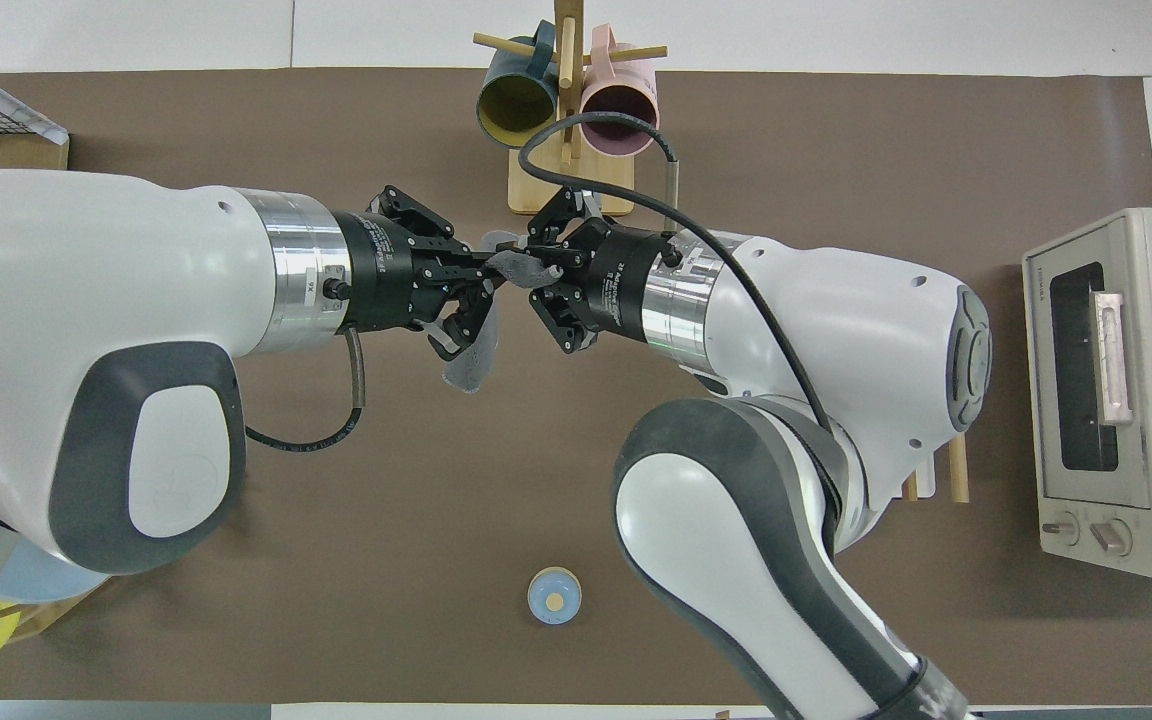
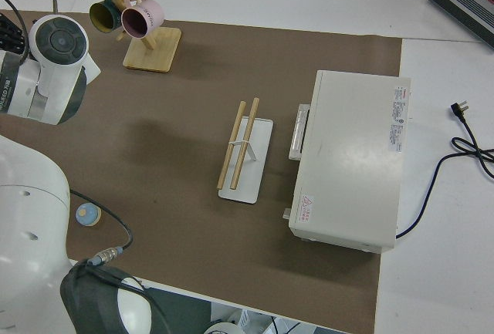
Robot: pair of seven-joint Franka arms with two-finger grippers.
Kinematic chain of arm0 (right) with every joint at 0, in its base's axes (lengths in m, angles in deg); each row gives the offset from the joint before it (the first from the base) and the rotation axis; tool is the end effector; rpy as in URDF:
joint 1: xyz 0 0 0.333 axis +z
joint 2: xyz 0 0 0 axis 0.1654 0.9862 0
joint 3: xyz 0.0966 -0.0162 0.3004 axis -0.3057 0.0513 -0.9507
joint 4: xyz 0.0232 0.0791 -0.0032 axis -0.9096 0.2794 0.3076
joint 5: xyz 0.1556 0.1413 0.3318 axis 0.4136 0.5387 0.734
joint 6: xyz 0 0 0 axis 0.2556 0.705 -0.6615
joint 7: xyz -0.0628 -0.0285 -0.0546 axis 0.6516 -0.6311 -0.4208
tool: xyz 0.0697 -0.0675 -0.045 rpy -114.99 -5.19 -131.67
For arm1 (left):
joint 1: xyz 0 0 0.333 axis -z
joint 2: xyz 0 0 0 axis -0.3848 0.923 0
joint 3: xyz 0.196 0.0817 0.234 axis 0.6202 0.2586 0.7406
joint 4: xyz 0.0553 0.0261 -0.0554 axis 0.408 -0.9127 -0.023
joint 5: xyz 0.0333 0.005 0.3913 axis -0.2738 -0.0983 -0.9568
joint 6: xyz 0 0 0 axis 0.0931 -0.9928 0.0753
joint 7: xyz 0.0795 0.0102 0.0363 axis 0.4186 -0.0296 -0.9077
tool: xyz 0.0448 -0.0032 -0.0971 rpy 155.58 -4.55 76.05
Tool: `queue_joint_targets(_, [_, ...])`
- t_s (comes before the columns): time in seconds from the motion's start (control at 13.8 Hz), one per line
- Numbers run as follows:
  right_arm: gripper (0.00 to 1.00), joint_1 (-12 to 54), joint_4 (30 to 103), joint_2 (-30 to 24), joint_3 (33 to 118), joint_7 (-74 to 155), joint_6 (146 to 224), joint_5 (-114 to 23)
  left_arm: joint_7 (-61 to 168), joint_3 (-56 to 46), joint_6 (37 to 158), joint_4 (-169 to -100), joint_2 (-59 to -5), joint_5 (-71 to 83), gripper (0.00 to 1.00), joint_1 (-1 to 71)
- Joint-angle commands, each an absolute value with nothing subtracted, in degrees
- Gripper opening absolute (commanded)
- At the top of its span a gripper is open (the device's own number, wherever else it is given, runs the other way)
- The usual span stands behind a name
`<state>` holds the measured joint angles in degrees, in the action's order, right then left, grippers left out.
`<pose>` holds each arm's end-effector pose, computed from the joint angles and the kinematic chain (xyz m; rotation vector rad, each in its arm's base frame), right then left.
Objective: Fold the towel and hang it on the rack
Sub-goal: 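Grasp the towel with the right gripper from the left gripper, then carry the towel with the right gripper while the left gripper withdraws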
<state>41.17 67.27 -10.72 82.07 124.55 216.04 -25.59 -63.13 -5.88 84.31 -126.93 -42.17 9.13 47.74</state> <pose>0.5494 0.3310 0.5299 -1.7441 1.4332 0.2474 0.5159 -0.3066 0.5937 1.4137 2.2066 -0.5262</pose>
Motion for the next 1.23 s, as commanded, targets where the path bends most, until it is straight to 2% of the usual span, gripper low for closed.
queue_joint_targets(0.0, [0.0, 40.72, 68.45, -11.38, 82.11, 116.35, 212.58, -25.89, -62.63, -5.21, 84.69, -129.4, -44.33, 10.08, 1.0, 48.56])
queue_joint_targets(0.36, [0.0, 34.76, 72.84, -14.54, 82.2, 88.84, 199.04, -40.63, -57.83, -4.86, 85.04, -132.38, -45.64, 9.72, 1.0, 46.55])
queue_joint_targets(0.65, [0.0, 30.8, 81.45, -18.49, 82.2, 75.28, 194.46, -54.96, -42.72, -4.86, 83.82, -137.31, -48.02, 9.72, 1.0, 40.14])
queue_joint_targets(0.94, [0.0, 25.18, 81.99, -19.29, 82.11, 69.92, 188.22, -66.22, -24.09, -4.77, 76.53, -137.05, -48.46, 9.55, 1.0, 34.16])
queue_joint_targets(1.16, [0.0, 20.26, 84.96, -20.51, 82.2, 64.29, 187.33, -70.0, -7.4, -4.77, 74.24, -137.4, -48.99, 8.41, 1.0, 29.86])
